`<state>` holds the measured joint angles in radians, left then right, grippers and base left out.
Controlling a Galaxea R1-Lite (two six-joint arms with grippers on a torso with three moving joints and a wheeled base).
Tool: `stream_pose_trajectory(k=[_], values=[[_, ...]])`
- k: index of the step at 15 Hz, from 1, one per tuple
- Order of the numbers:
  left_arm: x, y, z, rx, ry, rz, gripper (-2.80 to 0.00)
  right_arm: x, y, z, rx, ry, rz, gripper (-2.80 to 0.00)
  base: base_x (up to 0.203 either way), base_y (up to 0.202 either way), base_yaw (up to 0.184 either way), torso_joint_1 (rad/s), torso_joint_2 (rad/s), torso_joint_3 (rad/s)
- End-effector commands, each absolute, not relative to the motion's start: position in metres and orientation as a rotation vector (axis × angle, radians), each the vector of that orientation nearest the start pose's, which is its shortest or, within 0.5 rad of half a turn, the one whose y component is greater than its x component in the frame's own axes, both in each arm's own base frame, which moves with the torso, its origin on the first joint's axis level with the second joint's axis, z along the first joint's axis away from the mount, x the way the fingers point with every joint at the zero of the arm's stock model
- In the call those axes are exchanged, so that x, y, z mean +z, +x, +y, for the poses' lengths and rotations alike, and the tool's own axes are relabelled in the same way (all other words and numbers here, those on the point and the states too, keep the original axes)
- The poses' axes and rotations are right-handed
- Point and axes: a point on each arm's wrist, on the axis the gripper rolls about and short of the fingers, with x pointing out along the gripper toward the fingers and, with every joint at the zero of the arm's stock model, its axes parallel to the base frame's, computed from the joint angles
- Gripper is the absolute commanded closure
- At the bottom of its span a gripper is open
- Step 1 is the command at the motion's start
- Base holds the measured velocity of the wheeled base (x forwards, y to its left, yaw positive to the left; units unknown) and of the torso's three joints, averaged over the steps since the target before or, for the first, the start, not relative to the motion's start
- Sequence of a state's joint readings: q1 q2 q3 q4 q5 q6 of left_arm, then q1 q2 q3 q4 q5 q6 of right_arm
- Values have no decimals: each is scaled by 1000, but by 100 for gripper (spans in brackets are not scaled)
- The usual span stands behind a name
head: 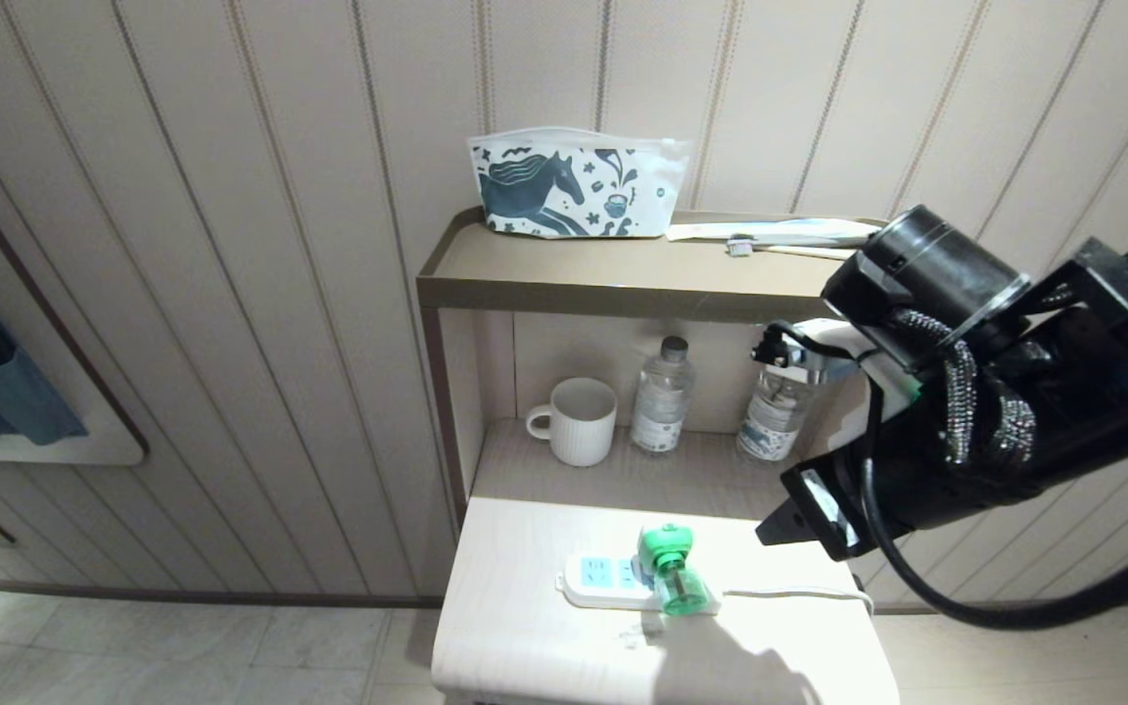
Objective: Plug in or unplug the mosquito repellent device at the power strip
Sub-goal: Hold the socket with your left hand and unplug it with your right hand
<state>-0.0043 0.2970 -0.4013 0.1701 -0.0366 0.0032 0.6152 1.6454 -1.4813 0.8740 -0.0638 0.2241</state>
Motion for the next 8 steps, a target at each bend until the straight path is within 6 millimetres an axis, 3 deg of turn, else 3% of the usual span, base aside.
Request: stream_pose_trajectory(k=[1, 3, 5, 8], values=[[188, 29, -2, -85, -6, 299, 0, 250, 215, 154, 384, -161, 1064, -280, 0, 0, 0, 0, 0, 0], [189, 70, -5, -161, -16, 482, 0, 247, 218, 157, 388, -161, 1059, -280, 0, 0, 0, 0, 0, 0], [182, 109, -21, -300, -13, 649, 0, 239, 225, 162, 383, -169, 1082, -280, 0, 0, 0, 0, 0, 0], [166, 146, -77, -495, -7, 862, 0, 221, 240, 173, 374, -178, 1114, -280, 0, 0, 0, 0, 0, 0]])
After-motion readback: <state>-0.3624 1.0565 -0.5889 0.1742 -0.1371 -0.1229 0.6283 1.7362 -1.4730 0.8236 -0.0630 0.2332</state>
